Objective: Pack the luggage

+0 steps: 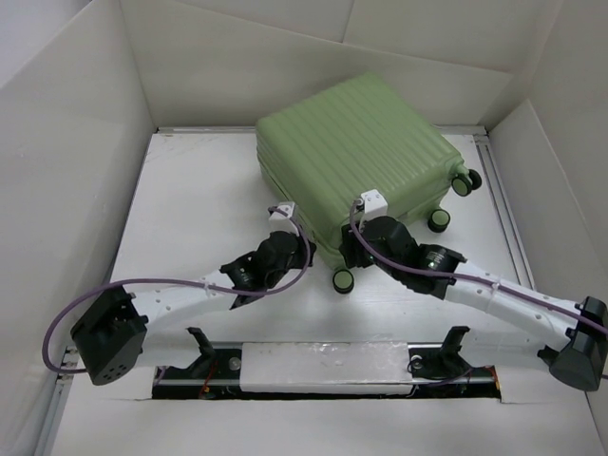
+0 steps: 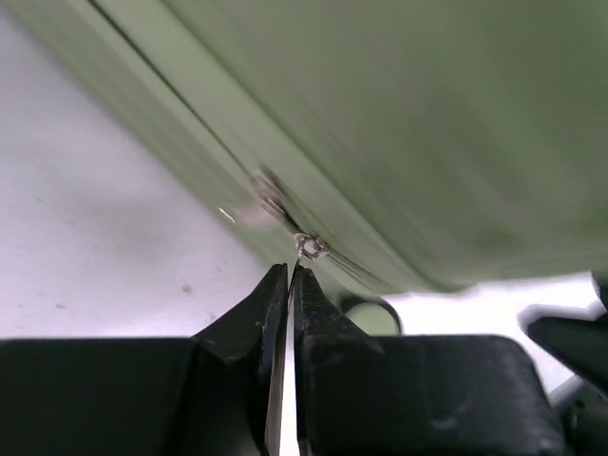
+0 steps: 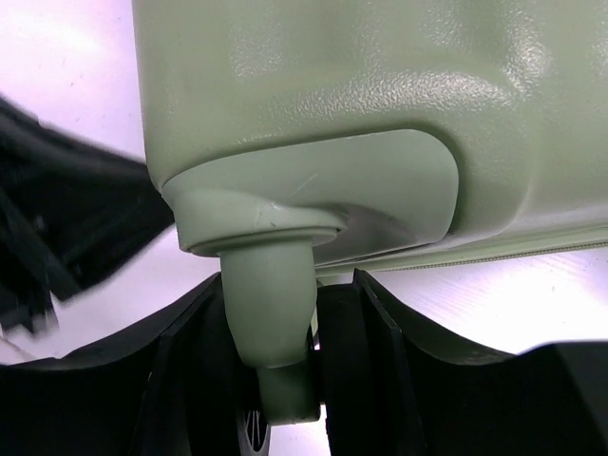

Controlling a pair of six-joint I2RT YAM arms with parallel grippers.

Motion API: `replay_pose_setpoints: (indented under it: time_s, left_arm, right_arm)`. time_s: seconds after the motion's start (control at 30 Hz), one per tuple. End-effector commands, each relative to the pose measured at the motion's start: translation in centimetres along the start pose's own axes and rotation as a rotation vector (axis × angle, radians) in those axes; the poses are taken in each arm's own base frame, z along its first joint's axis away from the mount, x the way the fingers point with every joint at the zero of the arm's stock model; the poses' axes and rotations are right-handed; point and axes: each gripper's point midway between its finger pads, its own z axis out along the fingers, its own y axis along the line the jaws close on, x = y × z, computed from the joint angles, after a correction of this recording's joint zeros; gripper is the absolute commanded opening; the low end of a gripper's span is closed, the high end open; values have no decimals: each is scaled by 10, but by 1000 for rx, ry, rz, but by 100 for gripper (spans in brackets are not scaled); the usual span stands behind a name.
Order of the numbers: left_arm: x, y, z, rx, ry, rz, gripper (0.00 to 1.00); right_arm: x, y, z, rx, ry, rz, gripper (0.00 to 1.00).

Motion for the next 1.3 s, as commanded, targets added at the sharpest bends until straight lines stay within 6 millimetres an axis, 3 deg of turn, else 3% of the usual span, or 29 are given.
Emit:
replay_pose_setpoints:
  time_s: [0.0,0.07,0.1,0.13,0.27,0.33,0.37,0.4,0.43,0.47,0.53,0.57,0.6,0.63,0.67,0.7,0.73,0.77,0.9,0.93,1.03,1.07,1.13,1.17,1.27]
  left_arm:
    - [-28,60,2,-206,-80,-28,0]
    - [-33,68,8,-189,-78,-71,0]
    - [-38,87,16,-233,-73,-94,0]
    - [-41,93,19,-248,-64,-117,0]
    - [-54,93,26,-252,-61,-133,0]
    - [-60,87,18,-224,-83,-162,0]
    - [-55,90,13,-224,-83,-172,11]
    - [-63,85,8,-206,-107,-188,11]
    - [-59,88,3,-204,-109,-189,35]
    - [-72,81,-11,-167,-158,-201,46]
    - [-73,84,-26,-165,-178,-213,65]
    - [-87,75,-41,-120,-222,-226,71]
    - [-93,71,-48,-103,-242,-239,77]
    - [-92,66,-55,-74,-230,-239,82]
    - [-94,63,-61,-55,-234,-241,90]
    - [-99,55,-73,-15,-249,-243,100]
    - [-99,53,-78,-4,-247,-243,100]
    - [-98,50,-84,4,-239,-239,100]
    - [-91,41,-103,65,-208,-232,100]
    - [-94,36,-109,95,-218,-234,100]
    - [-88,26,-119,163,-183,-226,100]
    - [-88,22,-122,183,-181,-225,100]
    - [-88,21,-127,195,-182,-225,100]
    - [-94,18,-134,210,-201,-227,100]
    - [-106,9,-150,265,-242,-219,100]
  right_arm:
    - [-22,-11,-22,-1,-85,22,17]
    - [-22,-11,-22,-1,-85,22,16]
    - [-17,-11,-21,-8,-74,18,14]
    - [-19,-9,-21,-12,-83,22,13]
    - [-15,7,-14,-93,-70,16,13]
    - [-14,16,-13,-126,-69,12,13]
    - [-13,25,-12,-147,-70,3,13]
    - [-9,25,-8,-142,-56,-3,13]
    - [-15,33,-11,-163,-75,-1,14]
    - [-12,40,-6,-180,-68,-8,16]
    - [-19,52,-6,-212,-80,-8,19]
    - [-25,63,-9,-246,-91,-9,23]
    - [-28,66,-6,-248,-96,-16,36]
    - [-29,78,-10,-281,-94,-27,45]
    - [-44,83,-16,-283,-131,-17,54]
    - [-43,83,-17,-266,-121,-28,75]
    - [-46,89,-23,-265,-128,-38,92]
    - [-54,82,-28,-219,-152,-35,100]
    - [-77,68,-68,-164,-209,-23,100]
    - [-86,59,-88,-167,-239,-8,100]
    - [-94,43,-121,-183,-289,48,100]
    - [-101,30,-142,-205,-330,80,100]
    - [-97,18,-157,-224,-350,94,100]
    - [-101,1,-176,-229,-391,126,100]
    - [-92,-29,-196,-221,-444,188,100]
